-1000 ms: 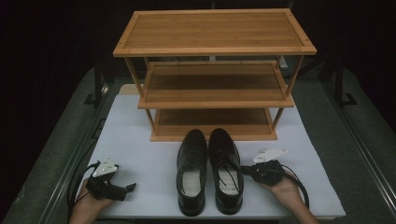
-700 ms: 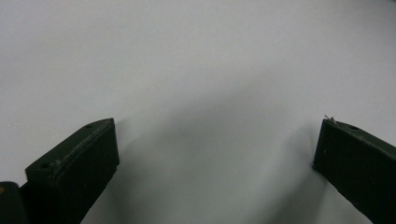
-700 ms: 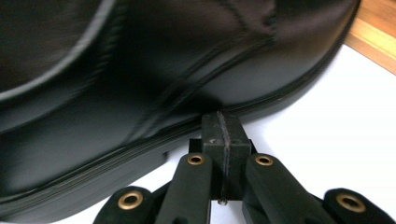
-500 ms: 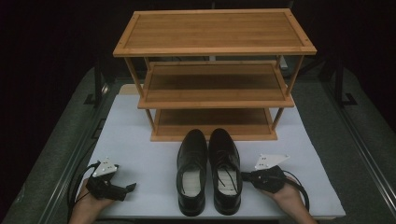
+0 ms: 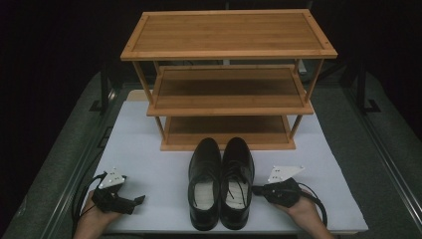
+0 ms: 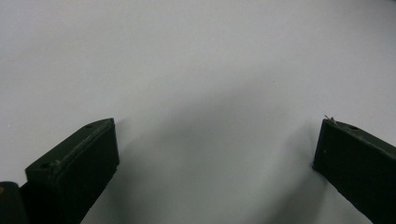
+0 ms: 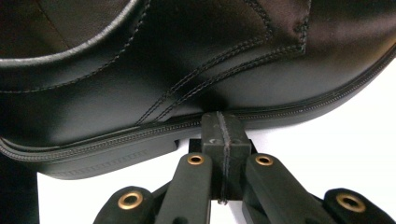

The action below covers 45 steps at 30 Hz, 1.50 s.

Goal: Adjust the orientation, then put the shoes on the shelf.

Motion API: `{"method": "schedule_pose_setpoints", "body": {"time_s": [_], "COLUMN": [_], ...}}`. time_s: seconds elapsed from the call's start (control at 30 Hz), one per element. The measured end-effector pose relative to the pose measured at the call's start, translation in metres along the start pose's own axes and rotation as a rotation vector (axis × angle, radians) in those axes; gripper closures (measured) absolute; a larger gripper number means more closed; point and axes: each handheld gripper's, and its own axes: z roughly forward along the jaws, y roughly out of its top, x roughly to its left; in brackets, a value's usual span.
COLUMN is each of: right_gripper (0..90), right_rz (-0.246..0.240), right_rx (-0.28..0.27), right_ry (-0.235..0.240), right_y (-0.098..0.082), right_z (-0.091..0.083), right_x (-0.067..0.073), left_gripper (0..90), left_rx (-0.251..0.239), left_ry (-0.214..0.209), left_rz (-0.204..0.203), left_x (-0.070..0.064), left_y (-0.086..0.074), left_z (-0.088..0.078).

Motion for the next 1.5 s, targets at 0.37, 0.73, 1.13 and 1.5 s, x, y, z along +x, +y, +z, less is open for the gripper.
{"method": "schedule_pose_setpoints", "body": {"time_s": [0.37, 0.73, 1.13, 1.5], "right_gripper": [66.9, 38.6, 34.4, 32.8], "right_rz": [0.059, 0.123, 0.128, 0.13], "right_rx": [-0.038, -0.061, -0.101, -0.151], "right_ry": [-0.079, -0.136, -0.146, -0.124], "right_y": [-0.001, -0.001, 0.009, 0.028], "right_z": [-0.015, -0.032, -0.046, -0.059], "right_x": [-0.007, -0.015, -0.017, -0.013], "left_gripper": [0.0, 0.0, 5.0, 13.8], "left_rx": [-0.002, -0.052, -0.116, -0.191], "left_ry": [-0.014, -0.072, -0.134, -0.219], "left_rz": [-0.02, -0.035, -0.014, 0.001], "left_x": [0.001, -0.017, -0.035, -0.051], "left_y": [0.002, 0.024, 0.052, 0.082], "left_z": [-0.002, -0.008, -0.017, -0.024]}}
